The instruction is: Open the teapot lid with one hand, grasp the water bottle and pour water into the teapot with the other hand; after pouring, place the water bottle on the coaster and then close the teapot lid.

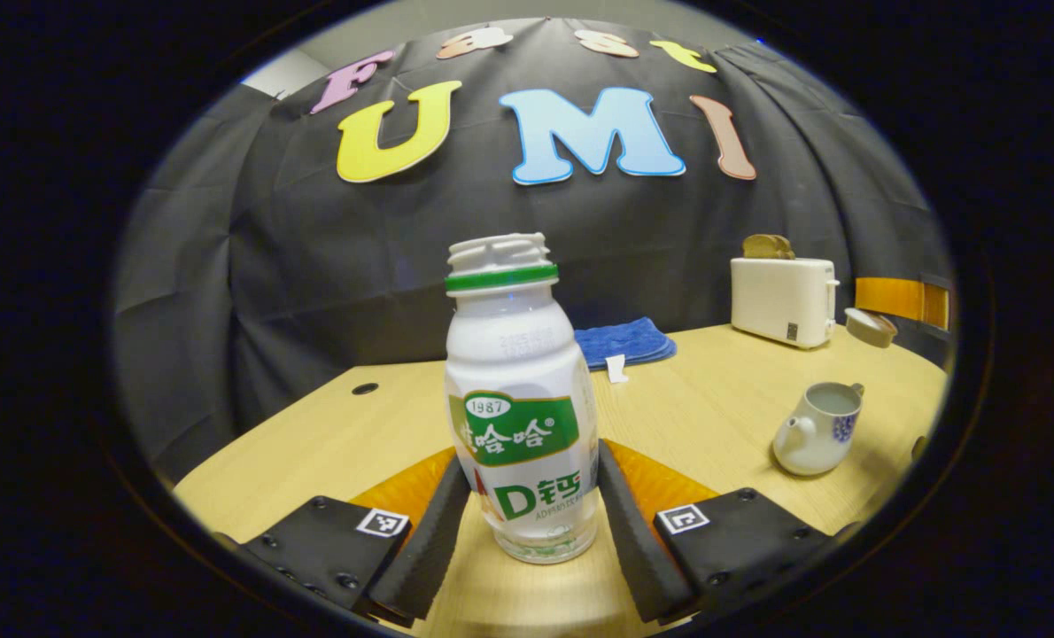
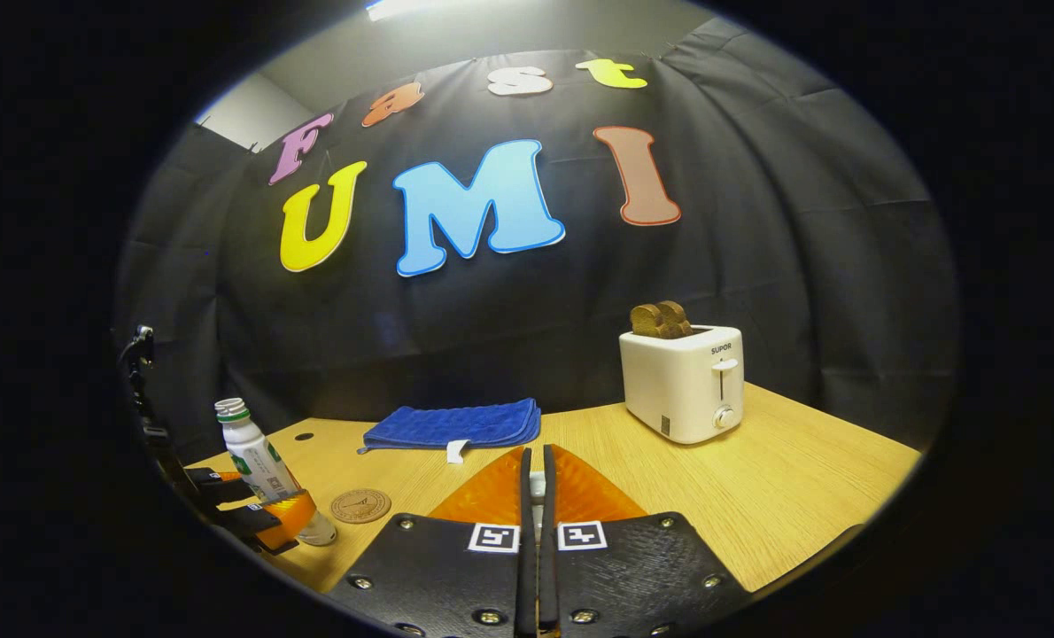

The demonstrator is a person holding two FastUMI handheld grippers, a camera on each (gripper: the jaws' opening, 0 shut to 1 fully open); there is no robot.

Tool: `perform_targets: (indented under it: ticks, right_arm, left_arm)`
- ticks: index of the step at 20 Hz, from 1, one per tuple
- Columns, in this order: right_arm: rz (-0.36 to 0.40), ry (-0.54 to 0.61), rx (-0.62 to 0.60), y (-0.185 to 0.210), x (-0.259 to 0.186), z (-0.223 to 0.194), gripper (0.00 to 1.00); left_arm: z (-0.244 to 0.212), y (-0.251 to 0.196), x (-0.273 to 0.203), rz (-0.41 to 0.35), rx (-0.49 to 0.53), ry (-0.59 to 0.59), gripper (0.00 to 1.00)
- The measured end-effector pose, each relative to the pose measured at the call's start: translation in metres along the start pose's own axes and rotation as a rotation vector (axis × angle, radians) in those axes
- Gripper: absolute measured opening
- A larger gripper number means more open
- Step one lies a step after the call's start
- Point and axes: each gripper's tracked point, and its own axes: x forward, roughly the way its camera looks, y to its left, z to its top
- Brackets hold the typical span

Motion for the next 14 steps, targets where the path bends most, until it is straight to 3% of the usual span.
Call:
perform_targets:
  ticks: [2, 3, 14]
  right_arm:
    - [-0.011, -0.002, 0.006, -0.005, 0.000, 0.001, 0.01]
    - [-0.016, -0.003, 0.009, -0.008, 0.001, 0.002, 0.01]
    - [-0.091, -0.032, 0.040, -0.041, -0.001, 0.014, 0.01]
  left_arm:
    - [0.002, -0.002, -0.001, 0.002, 0.052, 0.007, 0.87]
    - [0.003, -0.005, -0.001, 0.004, 0.088, 0.006, 0.92]
    - [0.029, -0.018, -0.003, 0.069, 0.554, -0.012, 0.91]
